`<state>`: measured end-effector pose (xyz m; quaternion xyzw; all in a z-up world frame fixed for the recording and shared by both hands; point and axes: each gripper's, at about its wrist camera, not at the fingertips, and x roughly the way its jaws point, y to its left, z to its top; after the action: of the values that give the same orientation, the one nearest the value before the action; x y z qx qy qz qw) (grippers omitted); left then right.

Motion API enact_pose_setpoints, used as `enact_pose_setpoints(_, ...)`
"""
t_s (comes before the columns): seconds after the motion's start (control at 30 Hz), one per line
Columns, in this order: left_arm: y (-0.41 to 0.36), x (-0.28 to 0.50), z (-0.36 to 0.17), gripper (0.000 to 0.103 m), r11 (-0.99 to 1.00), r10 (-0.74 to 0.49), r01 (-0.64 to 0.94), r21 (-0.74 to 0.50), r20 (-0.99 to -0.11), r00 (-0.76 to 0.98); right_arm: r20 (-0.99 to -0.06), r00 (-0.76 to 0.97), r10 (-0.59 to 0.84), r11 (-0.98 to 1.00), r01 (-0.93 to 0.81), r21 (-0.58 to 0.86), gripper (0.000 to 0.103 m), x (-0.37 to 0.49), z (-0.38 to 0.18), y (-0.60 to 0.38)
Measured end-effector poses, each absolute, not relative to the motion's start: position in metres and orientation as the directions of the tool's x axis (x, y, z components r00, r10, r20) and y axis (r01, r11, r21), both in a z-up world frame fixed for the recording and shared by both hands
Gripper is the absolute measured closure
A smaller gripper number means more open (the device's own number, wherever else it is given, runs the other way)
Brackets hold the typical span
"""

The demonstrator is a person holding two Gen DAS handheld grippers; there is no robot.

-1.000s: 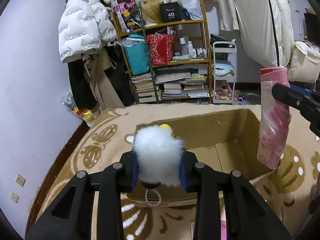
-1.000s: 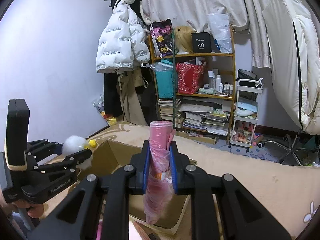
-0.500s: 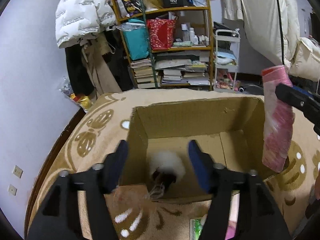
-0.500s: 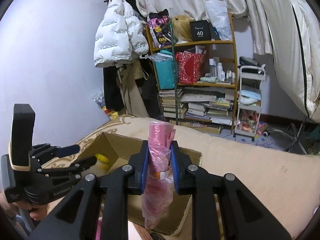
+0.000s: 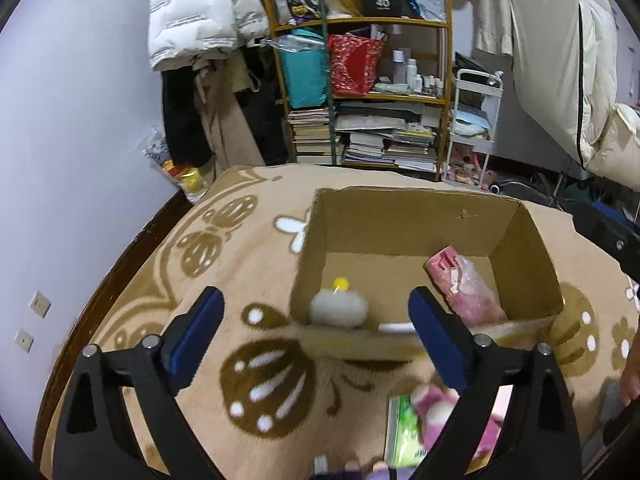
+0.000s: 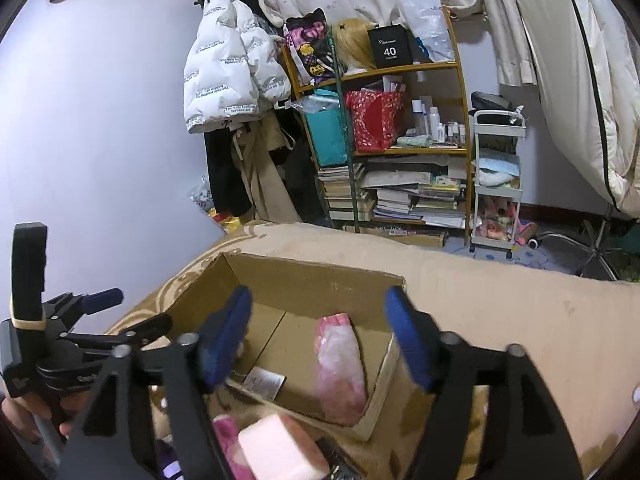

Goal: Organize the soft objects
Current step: 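Open the left tool to drop the chick while the right tool drops the bag into the box, then withdraw both open tools from the box back toward the pile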

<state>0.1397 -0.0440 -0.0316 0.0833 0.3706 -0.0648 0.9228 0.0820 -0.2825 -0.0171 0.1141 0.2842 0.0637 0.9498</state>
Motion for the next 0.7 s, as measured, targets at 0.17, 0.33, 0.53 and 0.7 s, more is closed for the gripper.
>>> enact_pose_setpoints(0.17,-0.032,0.115,-0.021,0.004,0.981,-0.039,0.162,0.108,-0.706,0.708,-0.533,0.822,0.199,0.958,-0.047,0.284,0.003,0.061,-0.011,-0.282)
enact_pose_setpoints(0.33,-0.034,0.092,-0.012,0.004,0.973,-0.025,0.181,0.142,-0.715,0.699,-0.549,0.812,0.198,0.960,-0.047,0.276,0.001,0.041,-0.008,-0.277)
enact_pose_setpoints(0.53,-0.033,0.066,-0.015,0.004,0.970,-0.023,0.195,0.147,-0.740,0.672,-0.581,0.782,0.226,0.955,-0.060,0.291,0.001,0.019,-0.008,-0.268)
enact_pose_setpoints(0.7,-0.030,0.055,-0.027,0.004,0.970,-0.016,0.199,0.139,-0.781,0.624,-0.604,0.761,0.239,0.952,-0.062,0.299,0.001,0.007,-0.013,-0.266)
